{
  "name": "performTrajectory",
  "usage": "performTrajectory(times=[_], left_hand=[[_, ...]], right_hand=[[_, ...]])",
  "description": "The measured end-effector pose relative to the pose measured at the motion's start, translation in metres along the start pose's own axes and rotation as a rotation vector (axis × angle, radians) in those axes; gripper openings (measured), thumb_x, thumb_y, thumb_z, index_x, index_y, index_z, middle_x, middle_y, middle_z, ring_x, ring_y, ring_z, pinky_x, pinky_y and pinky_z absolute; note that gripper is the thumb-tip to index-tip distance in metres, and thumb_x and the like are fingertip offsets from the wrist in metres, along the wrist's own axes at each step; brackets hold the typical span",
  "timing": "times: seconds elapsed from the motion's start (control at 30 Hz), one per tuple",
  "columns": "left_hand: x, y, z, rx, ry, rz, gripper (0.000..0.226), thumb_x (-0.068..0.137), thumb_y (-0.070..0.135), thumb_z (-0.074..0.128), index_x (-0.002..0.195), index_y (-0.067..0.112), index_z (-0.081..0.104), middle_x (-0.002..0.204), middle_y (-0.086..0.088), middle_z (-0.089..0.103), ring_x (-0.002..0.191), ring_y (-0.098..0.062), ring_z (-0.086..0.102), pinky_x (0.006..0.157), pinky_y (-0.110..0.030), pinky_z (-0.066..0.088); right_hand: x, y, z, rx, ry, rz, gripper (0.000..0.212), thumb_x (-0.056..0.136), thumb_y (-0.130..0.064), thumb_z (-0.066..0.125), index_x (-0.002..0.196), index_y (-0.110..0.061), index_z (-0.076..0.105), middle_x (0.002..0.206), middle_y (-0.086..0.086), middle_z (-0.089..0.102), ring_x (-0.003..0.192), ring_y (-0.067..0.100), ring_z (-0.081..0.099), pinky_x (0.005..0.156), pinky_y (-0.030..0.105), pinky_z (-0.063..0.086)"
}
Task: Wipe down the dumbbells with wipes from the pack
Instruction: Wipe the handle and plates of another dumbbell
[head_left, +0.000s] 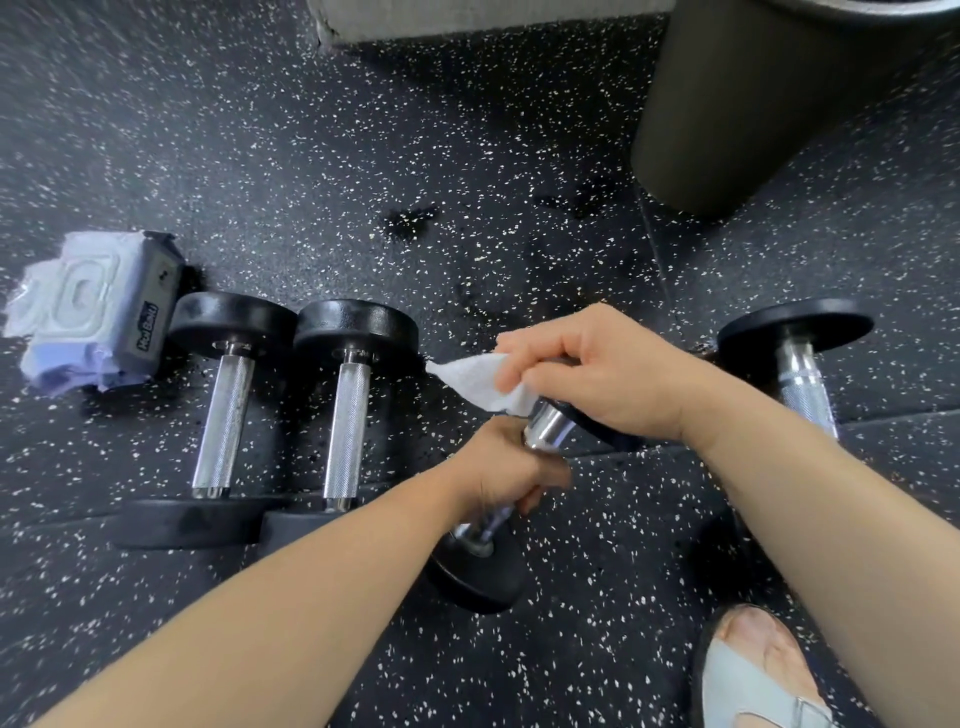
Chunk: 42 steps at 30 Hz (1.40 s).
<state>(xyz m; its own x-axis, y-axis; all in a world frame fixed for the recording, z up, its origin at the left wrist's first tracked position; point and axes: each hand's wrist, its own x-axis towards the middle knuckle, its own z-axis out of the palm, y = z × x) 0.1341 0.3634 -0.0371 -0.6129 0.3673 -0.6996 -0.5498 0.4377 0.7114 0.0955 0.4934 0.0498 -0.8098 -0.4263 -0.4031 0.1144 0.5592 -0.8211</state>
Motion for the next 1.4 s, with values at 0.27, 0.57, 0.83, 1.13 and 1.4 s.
performTrajectory(times=[0.27, 0.57, 0.83, 1.13, 1.4], left_hand=[[0.007, 0.000, -0.002, -0.037, 0.058, 0.047, 0.016, 0.072, 0.001, 0.063, 0.063, 0.010, 0.054, 0.041, -0.003, 0.047, 0.036, -0.017, 0.041, 0.044, -0.021, 0.035], [0.003, -0.002, 0.001, -0.015, 0.087, 0.033, 0.034, 0.077, 0.003, 0.064, 0.053, 0.013, 0.042, 0.040, -0.005, 0.045, 0.031, -0.014, 0.035, 0.040, -0.017, 0.031], [0.002, -0.007, 0.004, -0.049, 0.062, 0.041, 0.036, 0.077, 0.002, 0.066, 0.060, 0.016, 0.037, 0.040, -0.001, 0.042, 0.034, -0.014, 0.035, 0.044, -0.022, 0.031], [0.003, -0.002, -0.004, -0.142, 0.155, -0.028, 0.030, 0.081, 0.003, 0.065, 0.066, 0.013, 0.041, 0.047, -0.005, 0.045, 0.029, -0.010, 0.038, 0.035, -0.016, 0.032], [0.003, -0.012, -0.006, -0.186, 0.249, 0.040, 0.026, 0.075, 0.001, 0.066, 0.061, 0.011, 0.046, 0.043, -0.006, 0.049, 0.038, -0.019, 0.042, 0.045, -0.024, 0.037]], right_hand=[[-0.023, 0.015, 0.007, 0.080, 0.115, -0.125, 0.032, 0.088, 0.004, 0.061, 0.113, -0.013, 0.071, 0.131, -0.013, 0.056, 0.121, -0.014, 0.047, 0.107, 0.015, 0.038], [0.041, 0.002, -0.005, 0.060, 0.051, 0.167, 0.017, 0.090, -0.009, 0.056, 0.087, -0.013, 0.072, 0.068, -0.003, 0.058, 0.063, 0.009, 0.048, 0.060, 0.021, 0.040], [0.036, 0.042, -0.003, 0.085, 0.074, 0.512, 0.018, 0.085, -0.020, 0.046, 0.073, -0.008, 0.051, 0.075, 0.018, 0.046, 0.065, 0.024, 0.040, 0.062, 0.029, 0.036], [-0.024, 0.062, -0.005, 0.231, 0.208, 0.508, 0.026, 0.093, -0.019, 0.051, 0.111, -0.010, 0.068, 0.112, 0.019, 0.068, 0.112, 0.040, 0.058, 0.104, 0.057, 0.039], [-0.034, 0.019, -0.003, 0.291, 0.110, 0.241, 0.026, 0.098, -0.028, 0.049, 0.089, -0.046, 0.066, 0.087, -0.040, 0.064, 0.089, -0.026, 0.054, 0.078, 0.009, 0.037]])
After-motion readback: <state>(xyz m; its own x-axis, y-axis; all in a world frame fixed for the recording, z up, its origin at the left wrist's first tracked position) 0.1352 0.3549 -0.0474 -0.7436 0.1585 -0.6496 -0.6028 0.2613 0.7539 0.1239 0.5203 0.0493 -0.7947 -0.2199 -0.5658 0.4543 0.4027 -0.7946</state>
